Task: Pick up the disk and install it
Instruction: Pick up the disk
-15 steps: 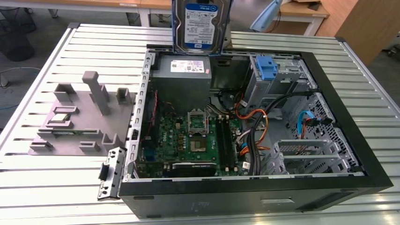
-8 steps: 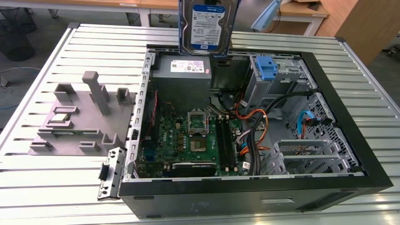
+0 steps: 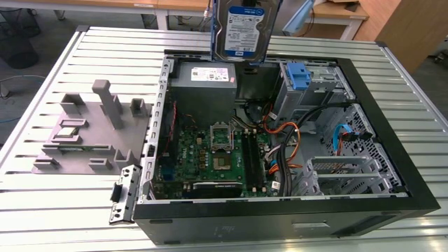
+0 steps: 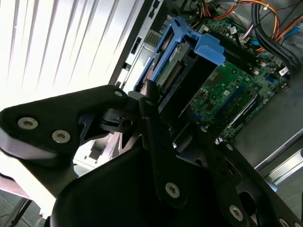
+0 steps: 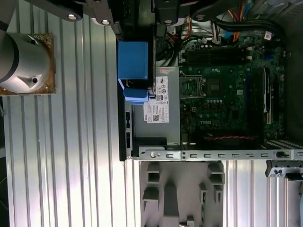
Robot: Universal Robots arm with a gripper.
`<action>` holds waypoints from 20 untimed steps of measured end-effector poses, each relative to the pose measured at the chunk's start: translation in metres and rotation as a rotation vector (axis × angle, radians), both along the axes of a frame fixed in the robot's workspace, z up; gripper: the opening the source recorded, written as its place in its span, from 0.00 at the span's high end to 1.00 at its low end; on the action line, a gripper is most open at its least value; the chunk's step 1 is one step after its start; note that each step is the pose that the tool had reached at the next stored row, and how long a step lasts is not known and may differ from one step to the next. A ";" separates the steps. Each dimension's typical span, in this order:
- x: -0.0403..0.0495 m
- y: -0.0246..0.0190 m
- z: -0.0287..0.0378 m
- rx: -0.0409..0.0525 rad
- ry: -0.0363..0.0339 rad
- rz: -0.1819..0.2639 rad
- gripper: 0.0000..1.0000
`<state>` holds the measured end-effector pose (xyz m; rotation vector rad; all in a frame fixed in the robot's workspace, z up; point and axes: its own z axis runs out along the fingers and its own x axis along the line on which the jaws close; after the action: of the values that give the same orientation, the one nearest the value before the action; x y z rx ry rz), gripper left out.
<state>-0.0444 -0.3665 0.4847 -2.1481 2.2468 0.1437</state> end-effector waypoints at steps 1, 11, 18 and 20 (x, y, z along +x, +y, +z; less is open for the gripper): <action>0.0022 -0.0001 0.0000 0.0000 0.0002 0.000 0.65; 0.0079 -0.0004 0.0000 0.0001 0.0004 0.000 0.65; 0.0078 -0.0040 0.0000 0.0001 0.0004 0.000 0.65; 0.0078 -0.0053 0.0000 0.0001 0.0004 0.000 0.65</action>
<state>-0.0366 -0.3718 0.4847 -2.1482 2.2469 0.1443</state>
